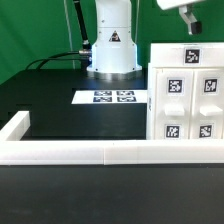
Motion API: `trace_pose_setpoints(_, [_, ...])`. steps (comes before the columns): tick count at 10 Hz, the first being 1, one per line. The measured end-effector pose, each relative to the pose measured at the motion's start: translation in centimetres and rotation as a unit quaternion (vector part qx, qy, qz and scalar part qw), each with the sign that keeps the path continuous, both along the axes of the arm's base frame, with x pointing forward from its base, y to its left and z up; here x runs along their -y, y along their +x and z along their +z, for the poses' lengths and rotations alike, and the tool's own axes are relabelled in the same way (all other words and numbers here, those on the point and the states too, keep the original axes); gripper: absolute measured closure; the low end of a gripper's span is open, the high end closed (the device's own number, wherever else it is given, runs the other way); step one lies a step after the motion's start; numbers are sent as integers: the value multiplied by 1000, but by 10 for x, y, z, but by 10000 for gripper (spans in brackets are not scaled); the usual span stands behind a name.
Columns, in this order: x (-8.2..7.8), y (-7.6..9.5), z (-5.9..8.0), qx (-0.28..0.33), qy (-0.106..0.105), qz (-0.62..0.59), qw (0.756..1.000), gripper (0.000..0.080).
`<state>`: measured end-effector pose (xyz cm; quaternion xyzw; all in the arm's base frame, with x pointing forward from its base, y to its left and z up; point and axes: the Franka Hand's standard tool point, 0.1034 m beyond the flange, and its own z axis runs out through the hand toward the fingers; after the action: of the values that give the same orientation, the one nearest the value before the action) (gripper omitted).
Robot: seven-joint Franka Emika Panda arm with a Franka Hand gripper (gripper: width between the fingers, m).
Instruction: Assemble cabinet
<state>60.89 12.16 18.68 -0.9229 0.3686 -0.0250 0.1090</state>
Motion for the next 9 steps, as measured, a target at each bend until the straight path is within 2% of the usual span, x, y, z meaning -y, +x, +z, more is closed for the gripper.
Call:
trace_pose_setpoints(3, [2, 0, 0, 22, -19, 122, 992, 2])
trace_pose_setpoints(4, [2, 0, -1, 35, -38, 198, 979, 2])
trace_pose_setpoints(5, [3, 0, -2, 49, -49, 253, 965, 2])
trace_pose_setpoints(7, [7, -1, -4, 69, -66, 403, 910, 2])
trace_pose_setpoints(8, [9, -3, -5, 68, -67, 457, 884, 2])
trace_pose_setpoints(9, [9, -3, -5, 66, -78, 523, 846, 2])
